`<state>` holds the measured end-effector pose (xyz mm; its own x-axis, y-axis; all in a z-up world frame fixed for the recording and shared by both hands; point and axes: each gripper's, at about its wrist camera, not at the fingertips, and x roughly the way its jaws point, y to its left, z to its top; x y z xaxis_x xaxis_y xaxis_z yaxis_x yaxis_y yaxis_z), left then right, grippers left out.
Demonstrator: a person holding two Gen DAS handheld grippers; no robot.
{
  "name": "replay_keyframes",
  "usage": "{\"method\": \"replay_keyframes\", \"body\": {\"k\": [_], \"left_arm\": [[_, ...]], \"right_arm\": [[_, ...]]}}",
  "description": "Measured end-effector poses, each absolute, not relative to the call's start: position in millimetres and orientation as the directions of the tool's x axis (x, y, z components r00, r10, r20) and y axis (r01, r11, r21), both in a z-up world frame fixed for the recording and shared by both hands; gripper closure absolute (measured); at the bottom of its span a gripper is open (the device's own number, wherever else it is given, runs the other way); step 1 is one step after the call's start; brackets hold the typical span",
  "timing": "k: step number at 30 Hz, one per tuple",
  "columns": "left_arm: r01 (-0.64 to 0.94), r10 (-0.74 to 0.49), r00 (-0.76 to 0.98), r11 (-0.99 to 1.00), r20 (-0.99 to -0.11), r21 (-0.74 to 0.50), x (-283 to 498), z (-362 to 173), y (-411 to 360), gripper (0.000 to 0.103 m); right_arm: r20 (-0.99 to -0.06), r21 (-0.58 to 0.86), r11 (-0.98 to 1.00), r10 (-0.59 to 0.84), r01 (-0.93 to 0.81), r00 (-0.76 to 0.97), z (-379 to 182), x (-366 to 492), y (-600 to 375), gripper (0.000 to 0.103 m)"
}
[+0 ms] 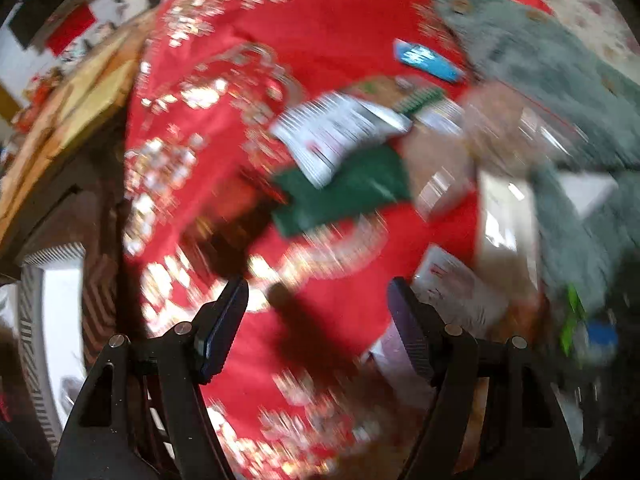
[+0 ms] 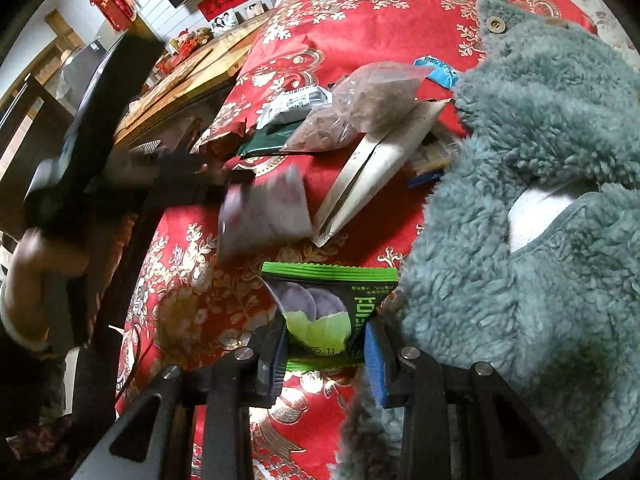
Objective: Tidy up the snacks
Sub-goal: 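Grasp the white rice-cake packet with the left tool while the right tool holds the green snack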
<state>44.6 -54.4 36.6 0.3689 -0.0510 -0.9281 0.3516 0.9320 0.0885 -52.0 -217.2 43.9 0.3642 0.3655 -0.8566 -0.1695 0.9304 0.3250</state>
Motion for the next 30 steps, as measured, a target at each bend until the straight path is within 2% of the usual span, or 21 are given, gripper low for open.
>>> {"method": "replay_keyframes", "body": {"k": [4,8,12,17,23,25,30], "left_arm": [[0.427,-0.209,0.313,0.902,-0.926,-0.06,24.2,46.6,-46.3,0.031],[0.45,-0.266,0.291,0.886,-0.919,-0.114,16.9,55.9,-43.7,0.031],[0.492,-0.365,0.22,0.843,-0.905,-0.22,7.8,54.4,-57.4,0.031],[0.567,-0.312,0.184,0.808,-0.932,-0.158,5.7,35.7,-83.2,0.031],[0.532,-0.331,0.188,0.825,-0.925,-0.188,14.4,24.8,-87.3,0.031],[0.508,-0.336,0.208,0.84,-0.919,-0.193,15.8,24.9,-80.0,0.052],[0.48,-0.314,0.246,0.861,-0.917,-0.166,0.5,27.1,-67.2,0.052]], "right_arm": [[-0.86,0.322,0.932,0.361,-0.164,0.361,44.6,-52.5,-218.8,0.071],[-0.862,0.319,0.934,0.355,-0.158,0.361,45.3,-52.5,-220.3,0.071],[-0.865,0.321,0.936,0.351,-0.141,0.359,43.7,-51.6,-224.7,0.072],[-0.862,0.313,0.941,0.338,-0.126,0.378,47.8,-52.9,-230.6,0.072],[-0.869,0.316,0.941,0.337,-0.118,0.362,43.1,-51.7,-231.0,0.071],[-0.869,0.314,0.942,0.336,-0.12,0.363,42.7,-49.9,-229.0,0.072],[-0.869,0.306,0.942,0.336,-0.139,0.364,44.0,-49.9,-223.2,0.071]]}}
